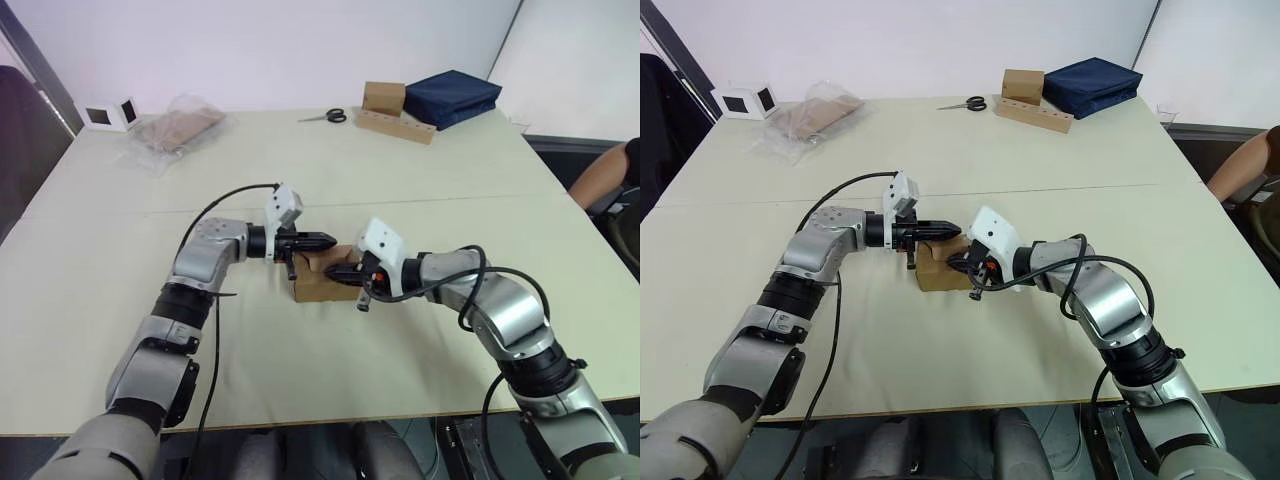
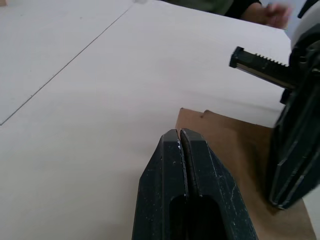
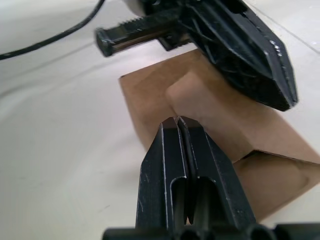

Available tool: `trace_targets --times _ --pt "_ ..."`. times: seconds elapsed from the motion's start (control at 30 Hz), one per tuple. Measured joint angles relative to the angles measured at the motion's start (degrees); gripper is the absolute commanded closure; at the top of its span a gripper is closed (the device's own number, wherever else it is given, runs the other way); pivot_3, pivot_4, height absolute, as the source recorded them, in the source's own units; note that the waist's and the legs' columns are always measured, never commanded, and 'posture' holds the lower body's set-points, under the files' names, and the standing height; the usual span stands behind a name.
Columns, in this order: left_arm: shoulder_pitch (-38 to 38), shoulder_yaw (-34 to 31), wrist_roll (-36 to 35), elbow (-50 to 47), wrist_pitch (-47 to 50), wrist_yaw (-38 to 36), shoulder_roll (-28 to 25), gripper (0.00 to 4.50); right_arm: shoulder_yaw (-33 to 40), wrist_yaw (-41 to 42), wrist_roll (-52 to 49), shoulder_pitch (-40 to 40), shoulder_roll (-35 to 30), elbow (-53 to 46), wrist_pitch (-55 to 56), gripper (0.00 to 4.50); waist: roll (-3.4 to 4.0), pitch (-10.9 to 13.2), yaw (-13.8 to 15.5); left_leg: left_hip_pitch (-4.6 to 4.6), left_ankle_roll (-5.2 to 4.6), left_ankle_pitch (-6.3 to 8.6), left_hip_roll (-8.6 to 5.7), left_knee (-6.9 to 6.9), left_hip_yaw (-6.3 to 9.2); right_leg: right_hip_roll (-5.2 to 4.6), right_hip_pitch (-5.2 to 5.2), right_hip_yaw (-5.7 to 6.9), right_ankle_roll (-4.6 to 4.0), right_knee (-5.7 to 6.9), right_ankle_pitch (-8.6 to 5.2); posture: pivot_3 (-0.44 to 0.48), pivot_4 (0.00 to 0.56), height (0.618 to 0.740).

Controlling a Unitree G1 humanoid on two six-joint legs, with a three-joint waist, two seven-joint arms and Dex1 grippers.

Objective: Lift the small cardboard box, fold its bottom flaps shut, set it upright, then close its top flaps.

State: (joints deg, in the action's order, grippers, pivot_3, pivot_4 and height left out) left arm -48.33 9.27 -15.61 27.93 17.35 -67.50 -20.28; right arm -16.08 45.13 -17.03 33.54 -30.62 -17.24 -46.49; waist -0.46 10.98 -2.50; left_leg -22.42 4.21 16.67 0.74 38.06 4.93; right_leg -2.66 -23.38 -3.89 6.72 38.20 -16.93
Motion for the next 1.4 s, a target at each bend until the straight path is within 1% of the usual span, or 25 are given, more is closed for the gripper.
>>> trace_targets --times 0.4,0.7,1.23,1.4 --pt "0.1 -0.9 0.0 -0.4 0.0 -1.3 -0.8 4.47 -0.5 -0.8 1.2 0.8 0.8 2.7 2.5 4.50 0.00 0.0 0.0 0.00 0.00 0.00 0.00 0.00 0.00 0.00 0.00 0.00 0.00 0.00 0.00 0.000 0.150 0.740" --pt "0.4 -1.4 -0.3 -2.2 1.1 -2.6 -1.6 4.47 -0.5 -0.9 1.2 0.8 0.8 2.9 2.9 4.50 0.00 0.0 0.0 0.00 0.00 0.00 0.00 0.00 0.00 0.00 0.00 0.00 0.00 0.01 0.00 0.000 0.150 0.740" --pt "0.4 -1.6 -1.3 -2.2 1.1 -3.3 -1.6 4.47 -0.5 -1.1 1.2 0.8 1.2 3.7 3.4 4.50 0.00 0.0 0.0 0.00 0.00 0.00 0.00 0.00 0.00 0.00 0.00 0.00 0.00 0.01 0.00 0.000 0.150 0.740" --pt "0.8 -1.5 -1.3 -3.7 1.3 -4.0 -1.7 4.47 -0.4 -0.9 1.1 0.8 1.0 3.6 3.2 4.50 0.00 0.0 0.0 0.00 0.00 0.00 0.00 0.00 0.01 0.00 0.00 0.00 0.00 0.01 0.00 0.000 0.150 0.740"
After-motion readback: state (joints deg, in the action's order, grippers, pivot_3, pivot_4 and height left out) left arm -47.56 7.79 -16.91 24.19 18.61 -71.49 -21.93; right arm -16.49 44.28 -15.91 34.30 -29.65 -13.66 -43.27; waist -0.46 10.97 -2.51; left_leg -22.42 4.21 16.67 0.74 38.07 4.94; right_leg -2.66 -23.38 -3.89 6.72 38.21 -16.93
